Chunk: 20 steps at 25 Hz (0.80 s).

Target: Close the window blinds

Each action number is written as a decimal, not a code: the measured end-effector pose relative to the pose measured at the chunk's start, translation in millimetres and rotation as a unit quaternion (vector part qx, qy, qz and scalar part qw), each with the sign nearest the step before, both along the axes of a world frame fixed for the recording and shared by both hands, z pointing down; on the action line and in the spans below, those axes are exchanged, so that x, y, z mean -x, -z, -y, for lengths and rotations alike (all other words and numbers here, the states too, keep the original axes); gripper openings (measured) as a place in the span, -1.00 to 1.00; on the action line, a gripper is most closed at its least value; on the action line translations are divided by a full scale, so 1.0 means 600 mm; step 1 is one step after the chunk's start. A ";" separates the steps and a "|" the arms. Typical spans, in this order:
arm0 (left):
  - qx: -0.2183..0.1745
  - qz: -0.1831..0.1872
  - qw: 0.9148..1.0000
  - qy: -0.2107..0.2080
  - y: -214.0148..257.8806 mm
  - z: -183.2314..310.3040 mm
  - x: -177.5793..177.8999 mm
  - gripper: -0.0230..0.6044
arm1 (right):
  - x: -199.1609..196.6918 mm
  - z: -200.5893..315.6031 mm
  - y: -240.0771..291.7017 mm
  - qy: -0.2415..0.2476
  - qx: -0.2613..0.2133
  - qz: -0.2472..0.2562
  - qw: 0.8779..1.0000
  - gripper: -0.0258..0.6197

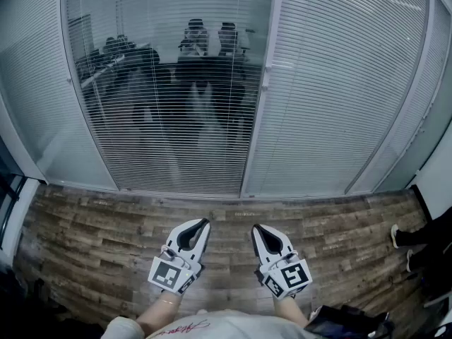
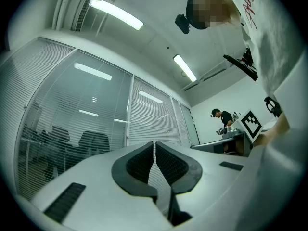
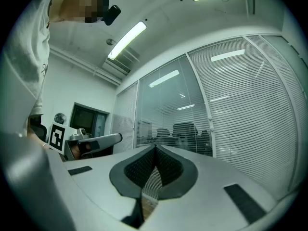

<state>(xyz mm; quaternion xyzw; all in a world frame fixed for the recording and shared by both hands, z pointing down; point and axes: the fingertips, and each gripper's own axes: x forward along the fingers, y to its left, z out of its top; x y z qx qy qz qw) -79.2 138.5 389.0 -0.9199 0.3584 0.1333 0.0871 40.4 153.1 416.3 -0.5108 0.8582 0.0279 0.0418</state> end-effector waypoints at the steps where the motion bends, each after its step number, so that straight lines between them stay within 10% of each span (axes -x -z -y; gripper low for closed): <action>1: 0.000 0.001 1.000 -0.001 0.001 0.001 -0.002 -0.84 | -0.001 0.001 0.002 -0.001 -0.001 0.000 1.000 -0.90; 20: -0.021 -0.009 1.000 -0.002 0.040 0.035 -0.030 -0.84 | -0.006 0.054 0.071 -0.001 -0.042 -0.024 0.999 -0.90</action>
